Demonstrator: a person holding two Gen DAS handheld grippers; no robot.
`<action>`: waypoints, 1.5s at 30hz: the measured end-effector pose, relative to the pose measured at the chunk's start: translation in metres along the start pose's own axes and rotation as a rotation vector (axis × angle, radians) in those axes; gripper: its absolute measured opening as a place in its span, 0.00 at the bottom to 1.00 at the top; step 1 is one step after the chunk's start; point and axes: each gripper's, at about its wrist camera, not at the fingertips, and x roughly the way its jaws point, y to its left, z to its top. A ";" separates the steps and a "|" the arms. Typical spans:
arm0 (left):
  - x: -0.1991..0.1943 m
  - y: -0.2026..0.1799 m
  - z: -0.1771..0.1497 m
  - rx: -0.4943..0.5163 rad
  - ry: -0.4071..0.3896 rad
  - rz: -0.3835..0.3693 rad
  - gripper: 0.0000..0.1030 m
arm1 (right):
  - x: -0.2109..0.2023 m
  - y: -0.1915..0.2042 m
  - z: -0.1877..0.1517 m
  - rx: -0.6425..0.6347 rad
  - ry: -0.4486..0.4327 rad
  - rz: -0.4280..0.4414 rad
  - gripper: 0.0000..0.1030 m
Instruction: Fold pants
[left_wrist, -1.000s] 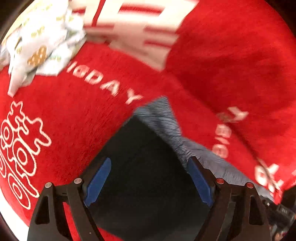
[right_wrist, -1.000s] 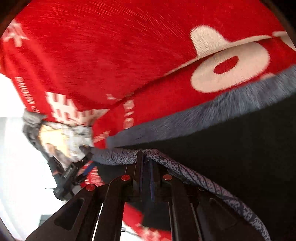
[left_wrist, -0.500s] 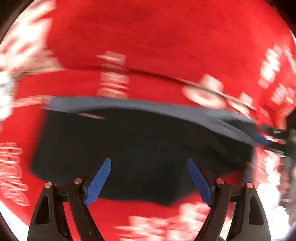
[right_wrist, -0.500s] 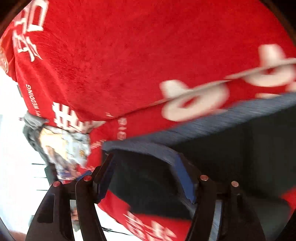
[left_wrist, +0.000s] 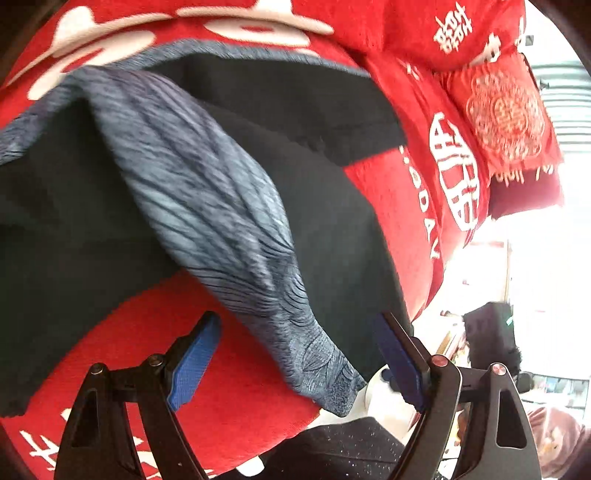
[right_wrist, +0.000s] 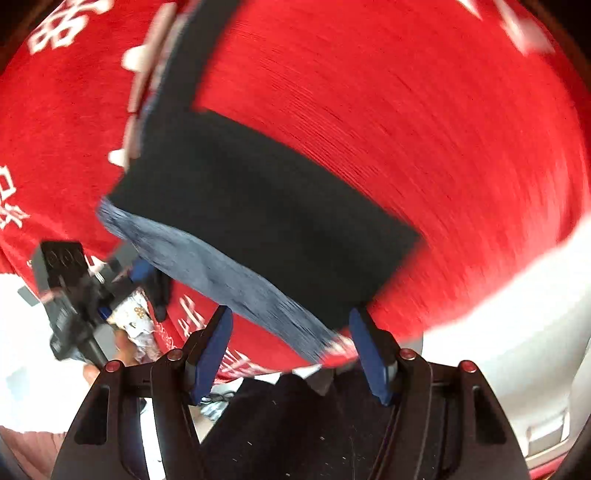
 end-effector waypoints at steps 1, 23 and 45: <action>0.003 -0.004 -0.001 0.007 0.003 0.003 0.83 | 0.007 -0.011 -0.006 0.025 0.000 0.037 0.68; -0.028 -0.041 0.068 0.027 -0.194 -0.026 0.57 | -0.082 0.072 0.072 -0.184 -0.269 0.403 0.16; -0.044 0.026 0.121 -0.273 -0.314 0.357 0.74 | -0.115 0.066 0.233 -0.129 -0.262 0.057 0.52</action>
